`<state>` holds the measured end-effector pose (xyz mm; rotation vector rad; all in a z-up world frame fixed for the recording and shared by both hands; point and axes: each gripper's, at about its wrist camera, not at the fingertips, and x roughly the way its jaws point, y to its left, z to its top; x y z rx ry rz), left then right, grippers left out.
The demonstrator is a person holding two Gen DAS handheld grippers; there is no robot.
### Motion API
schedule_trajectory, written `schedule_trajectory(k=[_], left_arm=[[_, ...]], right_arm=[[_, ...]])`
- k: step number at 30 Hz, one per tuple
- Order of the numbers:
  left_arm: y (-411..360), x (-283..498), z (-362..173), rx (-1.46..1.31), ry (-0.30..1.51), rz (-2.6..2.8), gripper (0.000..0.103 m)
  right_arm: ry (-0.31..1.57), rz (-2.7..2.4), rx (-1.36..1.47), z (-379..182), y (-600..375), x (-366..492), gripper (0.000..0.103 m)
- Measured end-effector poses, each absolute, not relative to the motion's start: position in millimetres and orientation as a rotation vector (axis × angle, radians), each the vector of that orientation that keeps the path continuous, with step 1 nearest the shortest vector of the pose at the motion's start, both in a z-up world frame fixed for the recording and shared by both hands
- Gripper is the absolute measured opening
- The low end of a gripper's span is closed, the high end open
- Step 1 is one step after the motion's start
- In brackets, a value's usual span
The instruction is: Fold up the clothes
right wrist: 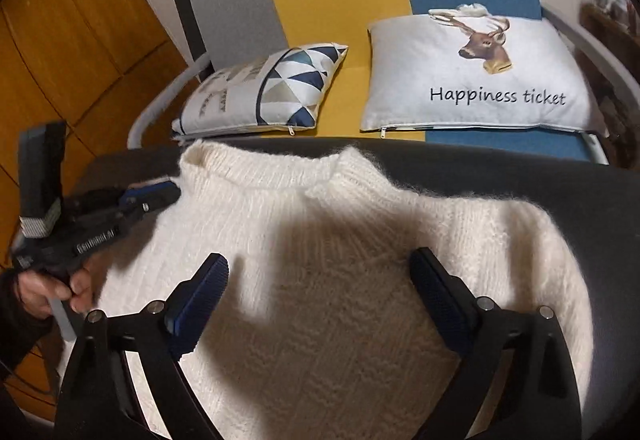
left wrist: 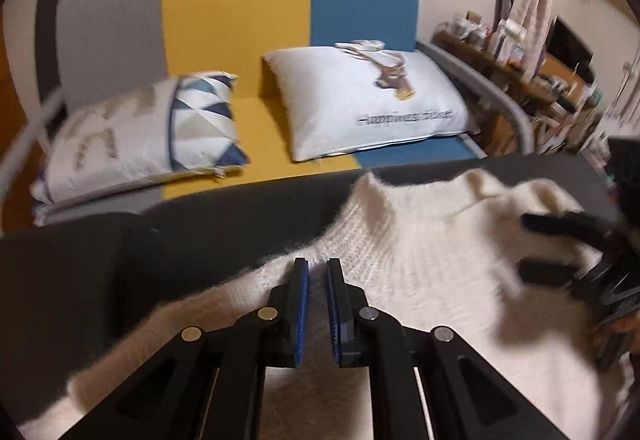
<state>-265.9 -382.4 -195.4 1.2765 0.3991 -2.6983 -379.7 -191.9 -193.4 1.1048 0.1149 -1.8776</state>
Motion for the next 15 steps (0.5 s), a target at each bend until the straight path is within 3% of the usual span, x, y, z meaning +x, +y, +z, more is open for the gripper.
schedule_trajectory(k=[3, 12, 15], left_arm=[[-380, -271, -186, 1.243, 0.497, -2.757, 0.010], [-370, -297, -201, 1.279, 0.362, -2.687, 0.009], [-382, -286, -193, 1.309, 0.520, -2.692, 0.009]], right_arm=[[0.131, -1.826, 1.090, -186, -206, -382, 0.095], [0.161, -1.802, 1.123, -199, -223, -400, 0.091], [0.152, -1.846, 1.097, -202, -209, -393, 0.089]])
